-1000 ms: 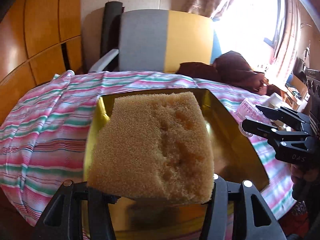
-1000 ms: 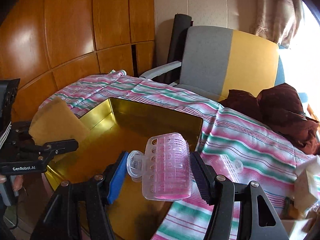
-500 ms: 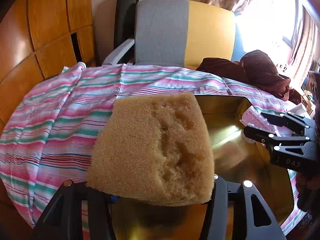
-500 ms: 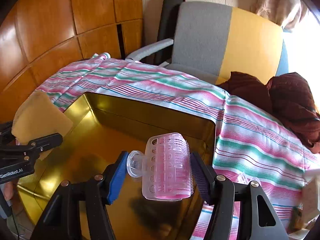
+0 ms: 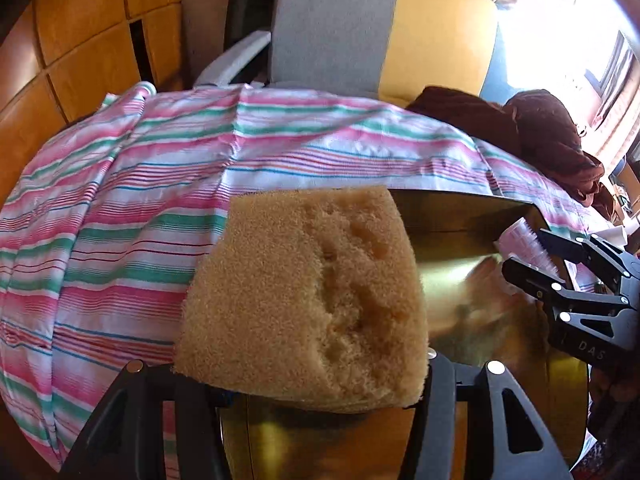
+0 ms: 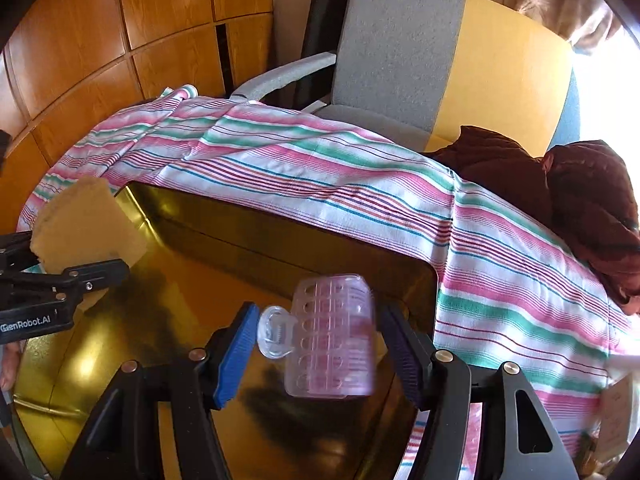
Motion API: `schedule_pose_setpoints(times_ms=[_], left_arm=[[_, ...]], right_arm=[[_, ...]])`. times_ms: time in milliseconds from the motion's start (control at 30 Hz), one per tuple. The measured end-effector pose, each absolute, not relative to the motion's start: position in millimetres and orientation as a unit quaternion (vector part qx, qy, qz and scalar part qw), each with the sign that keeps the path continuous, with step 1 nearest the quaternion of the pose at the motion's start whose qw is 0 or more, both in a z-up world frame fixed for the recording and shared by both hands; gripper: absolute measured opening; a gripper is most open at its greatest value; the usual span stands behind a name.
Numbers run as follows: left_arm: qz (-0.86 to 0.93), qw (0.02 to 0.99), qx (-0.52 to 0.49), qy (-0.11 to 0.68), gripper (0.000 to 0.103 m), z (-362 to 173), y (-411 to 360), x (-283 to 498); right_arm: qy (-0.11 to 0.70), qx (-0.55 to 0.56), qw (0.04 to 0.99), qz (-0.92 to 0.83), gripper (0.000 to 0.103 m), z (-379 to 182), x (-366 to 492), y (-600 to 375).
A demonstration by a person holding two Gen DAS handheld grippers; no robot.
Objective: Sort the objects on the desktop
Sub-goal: 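Carry the roller into the gold tray with the right gripper while the left lowers the sponge there, then open the left gripper to drop the sponge in the tray while the right gripper withdraws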
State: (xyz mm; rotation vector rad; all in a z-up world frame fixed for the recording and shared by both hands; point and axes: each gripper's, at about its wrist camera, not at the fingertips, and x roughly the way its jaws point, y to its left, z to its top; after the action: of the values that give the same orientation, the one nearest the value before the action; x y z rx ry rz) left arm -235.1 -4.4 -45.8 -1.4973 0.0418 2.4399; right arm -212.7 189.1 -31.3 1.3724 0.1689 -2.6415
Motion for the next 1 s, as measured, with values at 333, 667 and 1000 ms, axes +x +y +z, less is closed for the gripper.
schedule_pose_setpoints(times_ms=[333,667,1000], left_arm=[[0.850,0.159,-0.502,-0.020,0.062,-41.0,-10.2,-240.4],[0.873,0.138,-0.468,-0.002,0.062,-21.7,-23.2,-222.0],[0.899,0.107,-0.424,0.001,0.062,6.0,-24.4,-211.3]], right_arm=[[0.016,0.390,0.088,-0.916,0.068,-6.1,-183.3,208.6],[-0.051,0.358,0.062,-0.930,0.077,-6.8,-115.3,261.3],[-0.069,0.366,0.028,-0.928,0.080,-33.9,-43.5,299.2]])
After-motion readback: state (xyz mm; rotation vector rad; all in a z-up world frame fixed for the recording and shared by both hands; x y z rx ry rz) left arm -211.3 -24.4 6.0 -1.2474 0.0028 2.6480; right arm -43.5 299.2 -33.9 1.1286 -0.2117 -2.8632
